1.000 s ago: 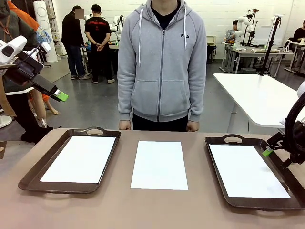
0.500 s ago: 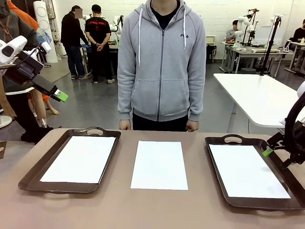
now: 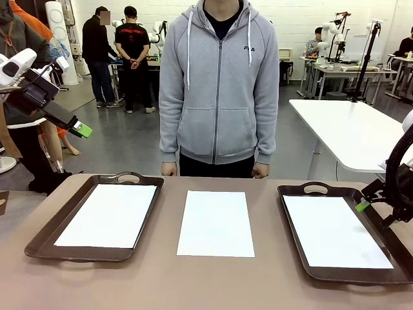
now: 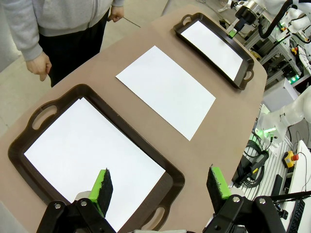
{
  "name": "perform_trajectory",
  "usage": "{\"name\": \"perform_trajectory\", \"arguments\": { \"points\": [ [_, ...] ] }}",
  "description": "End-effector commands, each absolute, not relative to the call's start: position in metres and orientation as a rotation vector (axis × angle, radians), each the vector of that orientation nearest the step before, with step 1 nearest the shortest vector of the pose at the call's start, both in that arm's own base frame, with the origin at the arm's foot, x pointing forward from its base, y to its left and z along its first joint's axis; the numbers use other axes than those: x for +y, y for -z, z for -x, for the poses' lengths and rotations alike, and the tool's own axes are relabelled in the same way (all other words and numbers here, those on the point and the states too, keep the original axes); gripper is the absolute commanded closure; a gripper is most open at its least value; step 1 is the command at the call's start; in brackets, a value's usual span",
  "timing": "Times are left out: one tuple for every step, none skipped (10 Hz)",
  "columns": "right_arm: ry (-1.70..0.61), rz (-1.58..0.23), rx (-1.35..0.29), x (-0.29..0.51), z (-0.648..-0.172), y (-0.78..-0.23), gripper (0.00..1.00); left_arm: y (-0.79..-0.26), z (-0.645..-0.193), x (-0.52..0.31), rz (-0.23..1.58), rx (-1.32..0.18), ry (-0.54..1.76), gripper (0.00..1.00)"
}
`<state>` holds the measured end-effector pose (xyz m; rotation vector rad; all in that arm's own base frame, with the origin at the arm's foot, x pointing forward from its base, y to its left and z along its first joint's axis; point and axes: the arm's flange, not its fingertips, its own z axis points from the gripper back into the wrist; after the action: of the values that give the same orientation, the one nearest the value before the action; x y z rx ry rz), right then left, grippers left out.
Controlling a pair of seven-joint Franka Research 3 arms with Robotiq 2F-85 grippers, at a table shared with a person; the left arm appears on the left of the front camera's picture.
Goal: Sort the A4 documents.
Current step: Receive the A4 Paper.
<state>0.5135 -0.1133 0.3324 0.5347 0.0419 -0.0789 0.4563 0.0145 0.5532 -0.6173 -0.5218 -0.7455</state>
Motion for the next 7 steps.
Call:
{"name": "perform_trajectory", "arguments": {
  "points": [
    [0.071, -0.539, 0.044, -0.1135, -0.5153, -0.3312, 0.0, -0.5537, -0.4552, 0.0149, 0.615, -0.527, 0.754, 0.0],
    [0.071, -0.539, 0.044, -0.1135, -0.5153, -0.3312, 0.0, -0.5537, -0.4552, 0.0149, 0.615, -0.527, 0.754, 0.0],
    [0.071, -0.539, 0.044, -0.1135, -0.5153, -0.3312, 0.0, -0.5537, -0.4552, 0.0149, 0.615, -0.527, 0.754, 0.0],
    [0.071, -0.539, 0.044, -0.1135, -0.5153, -0.3312, 0.0, -0.5537, -0.4552, 0.0149, 0.615, -0.527, 0.754, 0.0],
    [0.071, -0.539, 0.044, -0.1135, -0.5153, -0.3312, 0.0, -0.5537, -0.4552, 0.0149, 0.615, -0.527, 0.754, 0.0],
    [0.071, -0.539, 0.044, -0.1135, -0.5153, -0.3312, 0.0, -0.5537, -0.4552, 0.0149, 0.615, -0.527, 0.754, 0.0],
    [0.071, -0.539, 0.044, -0.1135, -0.5153, -0.3312, 0.0, -0.5537, -0.4552, 0.0149, 0.615, -0.527, 0.754, 0.0]
  ]
}}
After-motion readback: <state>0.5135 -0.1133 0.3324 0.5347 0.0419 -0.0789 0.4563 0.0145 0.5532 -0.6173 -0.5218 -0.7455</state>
